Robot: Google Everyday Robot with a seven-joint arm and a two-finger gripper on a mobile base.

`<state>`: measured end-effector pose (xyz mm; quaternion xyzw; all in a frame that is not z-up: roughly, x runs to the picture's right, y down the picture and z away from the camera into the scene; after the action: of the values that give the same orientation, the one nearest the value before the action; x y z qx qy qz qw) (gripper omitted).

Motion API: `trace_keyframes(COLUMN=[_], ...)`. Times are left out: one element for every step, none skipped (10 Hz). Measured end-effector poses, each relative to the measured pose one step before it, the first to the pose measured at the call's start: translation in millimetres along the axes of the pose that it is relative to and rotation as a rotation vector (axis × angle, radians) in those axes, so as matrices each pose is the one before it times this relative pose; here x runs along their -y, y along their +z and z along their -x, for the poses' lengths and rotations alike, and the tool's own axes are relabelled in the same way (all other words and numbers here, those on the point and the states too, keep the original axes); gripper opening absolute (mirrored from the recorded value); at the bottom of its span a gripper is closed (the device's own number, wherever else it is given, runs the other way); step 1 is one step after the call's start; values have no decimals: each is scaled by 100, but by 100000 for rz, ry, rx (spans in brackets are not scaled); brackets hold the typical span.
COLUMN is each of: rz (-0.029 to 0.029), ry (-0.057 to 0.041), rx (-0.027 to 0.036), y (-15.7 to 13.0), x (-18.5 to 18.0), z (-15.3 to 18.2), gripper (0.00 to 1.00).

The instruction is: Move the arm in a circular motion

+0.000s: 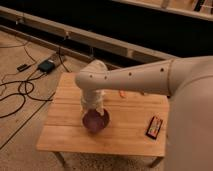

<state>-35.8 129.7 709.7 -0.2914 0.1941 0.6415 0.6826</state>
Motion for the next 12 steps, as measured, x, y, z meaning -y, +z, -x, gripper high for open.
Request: trace_keyframes(rz=[448,106,-38,-558,-1820,-1448,-1941,-1199,-578,-359,126,459], ry=[6296,7678,6949,6865,5816,1906,-413,-2500,-2833,-3288,-4991,-4321], rx=[1331,1599,1759,2188,1865,1388,2366,1384,1116,580,568,91], y=[-464,-525,-610,-674,-606,-307,-115,91,124,191,301,340], x=[2439,3124,2869,2863,2472,632,-509,-1910,-1994,-2212,-3232,-2501], z=[-86,455,1058,1748,2312,2012,2935,2397,1796,1352,1267,486], gripper=[65,65,65,65,65,65,65,65,65,65,65,65])
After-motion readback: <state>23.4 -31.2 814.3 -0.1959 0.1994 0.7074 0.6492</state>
